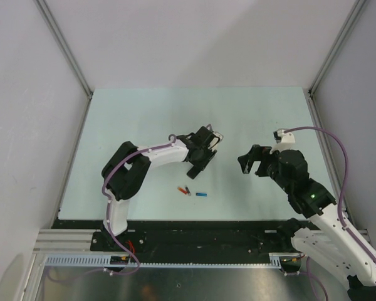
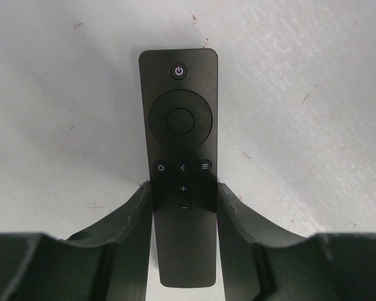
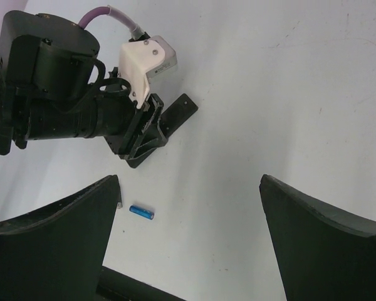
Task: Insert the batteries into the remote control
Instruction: Pick up the remote control from the center of the board.
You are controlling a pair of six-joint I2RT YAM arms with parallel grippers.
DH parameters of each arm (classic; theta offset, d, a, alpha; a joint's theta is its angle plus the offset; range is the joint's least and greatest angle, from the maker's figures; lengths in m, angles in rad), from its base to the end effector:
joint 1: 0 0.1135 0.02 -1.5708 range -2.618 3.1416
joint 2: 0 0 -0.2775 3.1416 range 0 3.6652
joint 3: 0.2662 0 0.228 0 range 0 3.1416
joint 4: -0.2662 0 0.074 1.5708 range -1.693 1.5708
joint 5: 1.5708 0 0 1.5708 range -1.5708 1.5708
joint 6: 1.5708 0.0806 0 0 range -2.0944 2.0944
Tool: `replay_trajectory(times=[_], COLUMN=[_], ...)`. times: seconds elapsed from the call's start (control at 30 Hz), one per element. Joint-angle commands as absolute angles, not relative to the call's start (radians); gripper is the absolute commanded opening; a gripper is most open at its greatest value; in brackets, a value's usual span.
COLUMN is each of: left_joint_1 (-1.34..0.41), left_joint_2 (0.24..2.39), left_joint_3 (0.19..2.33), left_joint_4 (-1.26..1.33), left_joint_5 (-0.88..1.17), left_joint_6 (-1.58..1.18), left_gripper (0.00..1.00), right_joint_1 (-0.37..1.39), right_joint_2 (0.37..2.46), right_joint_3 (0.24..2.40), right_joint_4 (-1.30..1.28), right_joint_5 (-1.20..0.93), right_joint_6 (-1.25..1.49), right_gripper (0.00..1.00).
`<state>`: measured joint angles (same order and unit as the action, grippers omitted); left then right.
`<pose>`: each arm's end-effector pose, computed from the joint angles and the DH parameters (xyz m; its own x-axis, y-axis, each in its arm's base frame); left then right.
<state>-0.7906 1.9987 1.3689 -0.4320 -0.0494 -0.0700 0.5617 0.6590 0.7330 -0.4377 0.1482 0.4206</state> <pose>0.3007 -0.2982 0.1500 -0.6612 0.5688 -0.4891 0.6483 0.7613 0.0089 0.1411 0.0747 0.3048 -0.4422 0.1988 -0.8746 -0.2513 0.9086 0.3337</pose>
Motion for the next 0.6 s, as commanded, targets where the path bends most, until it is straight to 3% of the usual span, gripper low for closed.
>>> replay_trajectory(times=[0.0,0.17,0.37,0.57], left_joint_1=[-0.775,-0.749,-0.704,-0.640], left_joint_2=[1.872,1.741,1.513,1.280], left_joint_3=[1.384,1.358,1.195,0.968], left_joint_4=[-0.427,-0.370,-0.149,0.210], left_joint_5=[-0.020,0.104,0.248,0.468], left_joint_6=[-0.075,-0.138,-0.279,-0.491], left_gripper=[0.28,0.21,0.00,0.00], right_joint_1=[0.566,0.561,0.542,0.500], right_joint_2=[0.637,0.640,0.624,0.626], right_joint_3=[0.742,0.742,0.742,0.741], right_joint_4=[-0.420,-0.417,-0.396,-0.269], right_joint_5=[0.149,0.158,0.097,-0.212], right_joint_6=[0.446,0.506,0.563,0.551], right_gripper=[1.00,1.00,1.00,1.00])
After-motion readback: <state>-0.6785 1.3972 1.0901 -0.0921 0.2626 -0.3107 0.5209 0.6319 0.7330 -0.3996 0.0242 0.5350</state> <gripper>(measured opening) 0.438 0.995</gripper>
